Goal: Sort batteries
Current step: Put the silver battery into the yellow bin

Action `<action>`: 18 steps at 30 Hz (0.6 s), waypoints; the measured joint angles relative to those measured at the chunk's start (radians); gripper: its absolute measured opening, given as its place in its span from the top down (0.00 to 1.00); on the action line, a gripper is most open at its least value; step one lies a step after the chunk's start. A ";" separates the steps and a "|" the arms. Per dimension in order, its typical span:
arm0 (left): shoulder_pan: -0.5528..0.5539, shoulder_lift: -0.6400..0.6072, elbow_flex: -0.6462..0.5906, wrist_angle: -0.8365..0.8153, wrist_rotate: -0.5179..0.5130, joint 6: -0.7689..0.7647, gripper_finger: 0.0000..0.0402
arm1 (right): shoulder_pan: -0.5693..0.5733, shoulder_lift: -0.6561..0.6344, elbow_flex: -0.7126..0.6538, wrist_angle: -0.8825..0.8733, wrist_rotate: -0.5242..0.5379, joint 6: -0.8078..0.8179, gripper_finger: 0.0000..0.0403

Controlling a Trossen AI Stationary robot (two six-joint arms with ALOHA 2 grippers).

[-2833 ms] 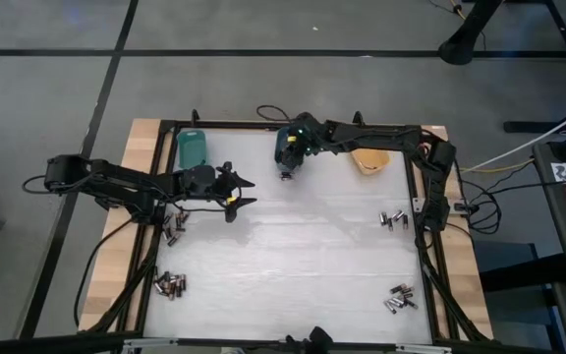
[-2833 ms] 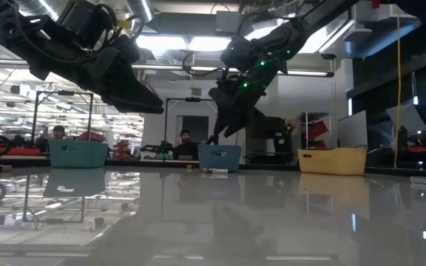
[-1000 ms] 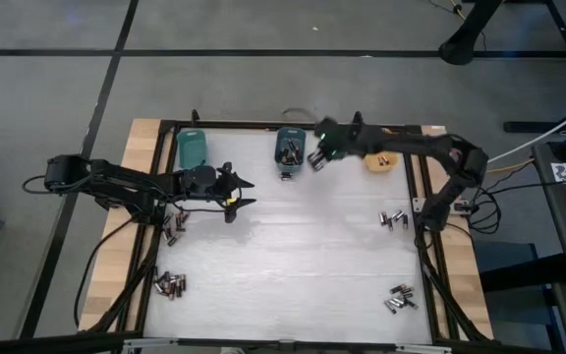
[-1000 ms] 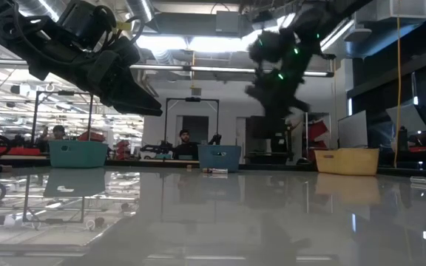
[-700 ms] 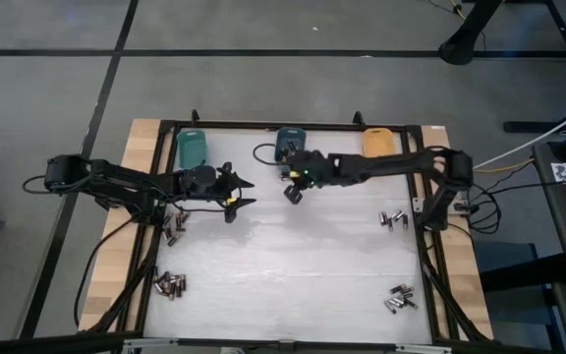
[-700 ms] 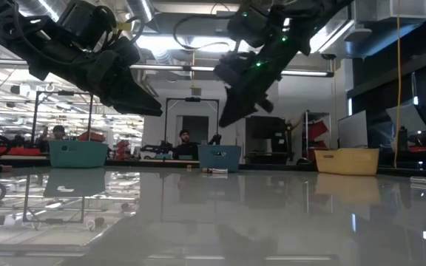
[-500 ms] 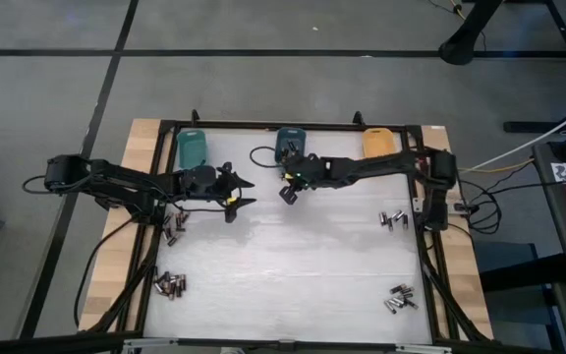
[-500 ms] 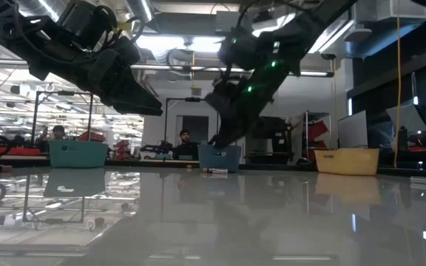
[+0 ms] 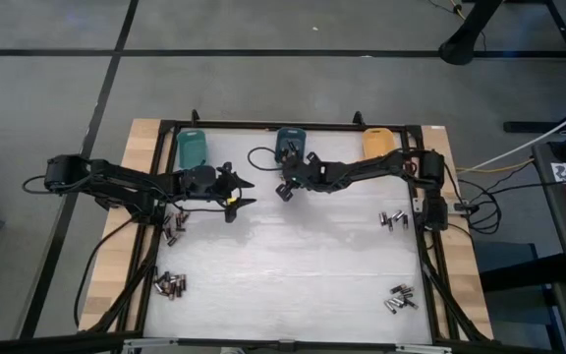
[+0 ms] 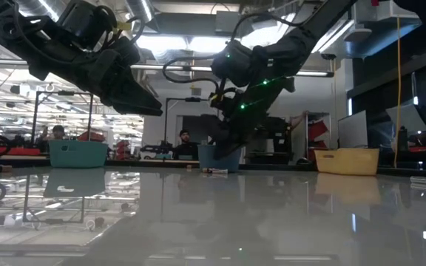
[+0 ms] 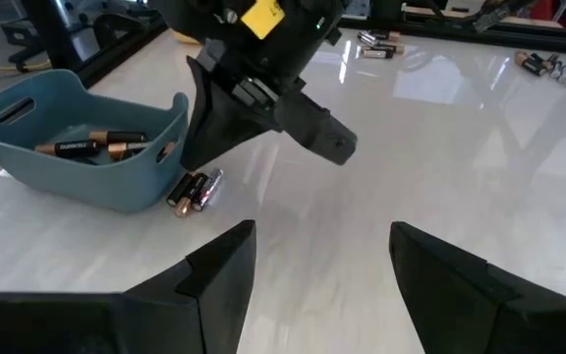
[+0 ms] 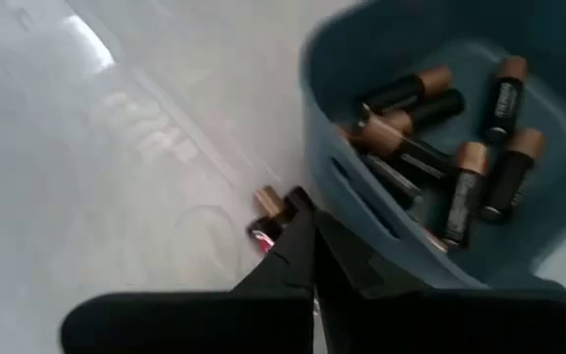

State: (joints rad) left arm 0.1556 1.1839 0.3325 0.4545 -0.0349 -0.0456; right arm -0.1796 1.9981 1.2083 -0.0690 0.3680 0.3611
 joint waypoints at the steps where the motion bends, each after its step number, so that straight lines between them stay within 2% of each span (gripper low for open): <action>1: 0.000 0.000 0.000 -0.001 0.000 0.000 0.44 | -0.004 0.007 0.001 0.015 -0.001 0.001 1.00; 18: 0.000 0.000 0.000 -0.002 0.000 0.000 0.44 | -0.044 0.043 0.000 0.046 -0.005 -0.001 1.00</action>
State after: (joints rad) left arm 0.1558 1.1839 0.3325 0.4526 -0.0349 -0.0452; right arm -0.2236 2.0415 1.2087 -0.0235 0.3630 0.3603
